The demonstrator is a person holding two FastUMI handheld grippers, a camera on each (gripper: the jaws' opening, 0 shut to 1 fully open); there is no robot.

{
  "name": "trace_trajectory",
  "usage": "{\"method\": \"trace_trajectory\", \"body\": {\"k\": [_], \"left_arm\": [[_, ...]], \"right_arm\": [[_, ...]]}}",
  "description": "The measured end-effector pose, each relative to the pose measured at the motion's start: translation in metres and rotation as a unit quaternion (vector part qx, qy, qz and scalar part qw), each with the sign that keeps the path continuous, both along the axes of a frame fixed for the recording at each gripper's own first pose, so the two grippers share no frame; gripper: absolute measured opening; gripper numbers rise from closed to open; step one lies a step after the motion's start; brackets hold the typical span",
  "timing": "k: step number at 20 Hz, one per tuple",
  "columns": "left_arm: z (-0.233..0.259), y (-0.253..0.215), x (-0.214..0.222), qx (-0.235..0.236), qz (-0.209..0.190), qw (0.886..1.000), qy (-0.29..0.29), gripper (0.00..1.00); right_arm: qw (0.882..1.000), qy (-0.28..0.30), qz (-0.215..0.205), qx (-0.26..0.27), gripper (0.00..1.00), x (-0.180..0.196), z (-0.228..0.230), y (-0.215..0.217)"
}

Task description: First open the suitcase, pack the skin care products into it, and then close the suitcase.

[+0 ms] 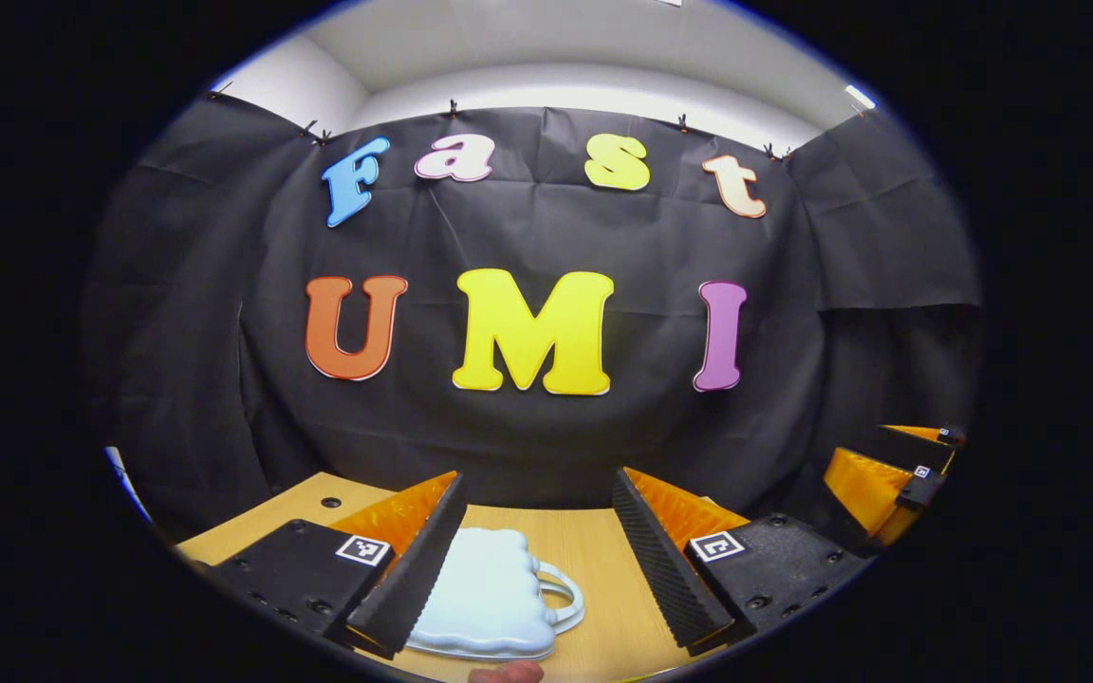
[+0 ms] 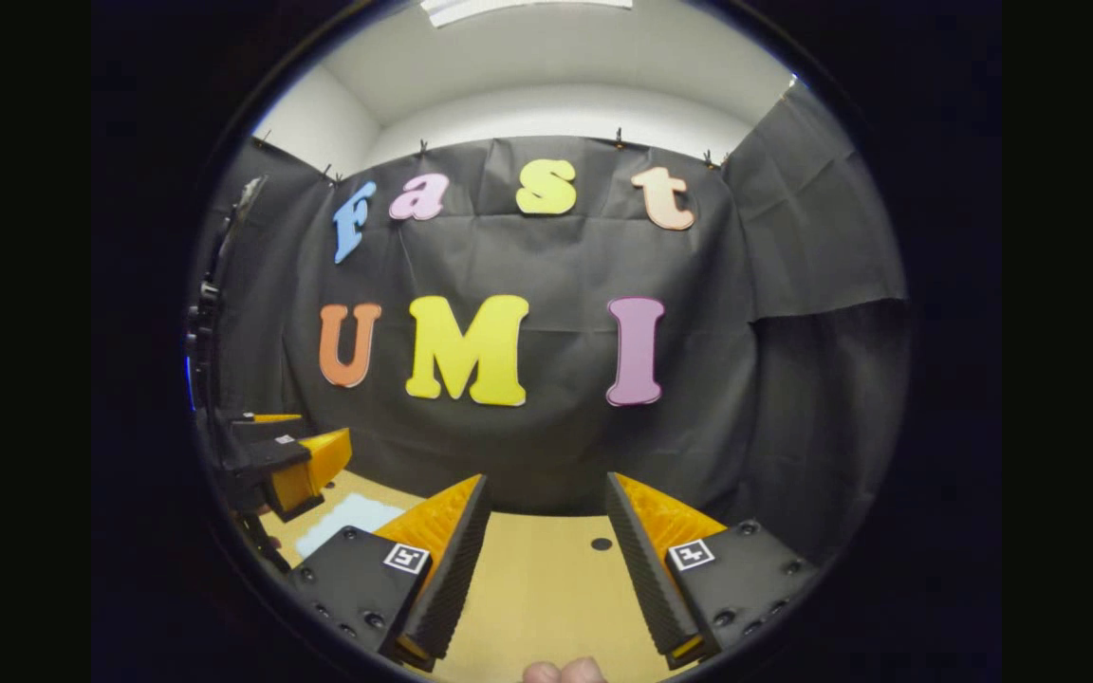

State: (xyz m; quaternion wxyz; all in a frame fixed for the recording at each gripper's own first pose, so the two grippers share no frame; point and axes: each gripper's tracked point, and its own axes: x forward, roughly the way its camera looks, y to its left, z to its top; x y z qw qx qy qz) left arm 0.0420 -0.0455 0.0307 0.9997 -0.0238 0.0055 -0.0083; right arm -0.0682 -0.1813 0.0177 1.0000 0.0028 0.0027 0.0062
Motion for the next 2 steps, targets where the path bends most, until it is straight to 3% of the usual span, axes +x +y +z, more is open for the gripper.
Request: {"method": "trace_trajectory", "body": {"k": [2], "left_arm": [[0.0066,0.0172,-0.0087,-0.001,0.011,1.000,-0.010,0.98]], "right_arm": [[1.000,-0.005,-0.008,-0.003,0.73,0.0000,0.0037,0.0080]]}}
